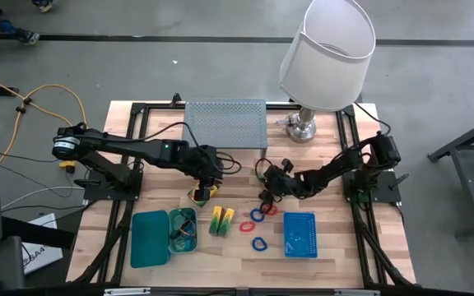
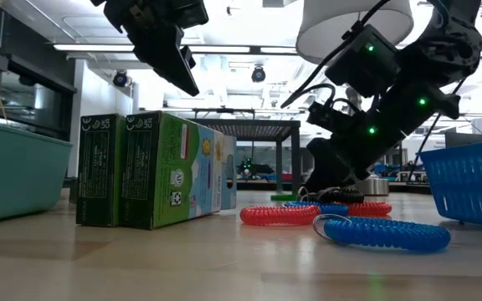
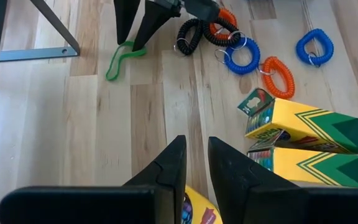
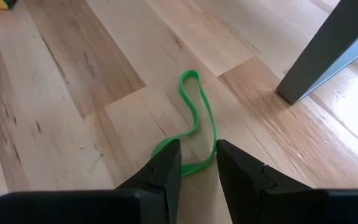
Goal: Pick & Place Office Desk Supplies
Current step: Put the green rubber band into the green bin
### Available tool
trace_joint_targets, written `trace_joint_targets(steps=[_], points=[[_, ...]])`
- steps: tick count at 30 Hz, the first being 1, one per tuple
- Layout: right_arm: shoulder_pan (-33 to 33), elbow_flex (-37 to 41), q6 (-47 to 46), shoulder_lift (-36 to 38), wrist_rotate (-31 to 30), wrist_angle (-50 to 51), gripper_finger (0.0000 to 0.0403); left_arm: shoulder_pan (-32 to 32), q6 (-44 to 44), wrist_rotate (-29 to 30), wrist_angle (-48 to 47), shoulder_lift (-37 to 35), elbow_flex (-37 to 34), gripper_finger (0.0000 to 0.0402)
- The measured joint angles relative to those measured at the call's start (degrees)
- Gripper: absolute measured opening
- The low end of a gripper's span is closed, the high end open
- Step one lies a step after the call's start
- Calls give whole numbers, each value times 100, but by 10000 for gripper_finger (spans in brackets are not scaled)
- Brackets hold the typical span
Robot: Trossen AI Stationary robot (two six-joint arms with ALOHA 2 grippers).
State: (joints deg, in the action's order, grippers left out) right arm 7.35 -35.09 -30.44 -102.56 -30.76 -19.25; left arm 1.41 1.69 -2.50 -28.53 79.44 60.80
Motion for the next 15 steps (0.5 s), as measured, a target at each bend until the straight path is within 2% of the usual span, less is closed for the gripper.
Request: trace_joint_targets(steps=[10, 15], points=[[-67, 0, 0, -7, 81, -4, 92, 0, 0, 0, -7, 0, 2, 62], [-65, 0, 2, -7, 104, -11, 61, 0, 0, 0, -9, 2, 2, 62]])
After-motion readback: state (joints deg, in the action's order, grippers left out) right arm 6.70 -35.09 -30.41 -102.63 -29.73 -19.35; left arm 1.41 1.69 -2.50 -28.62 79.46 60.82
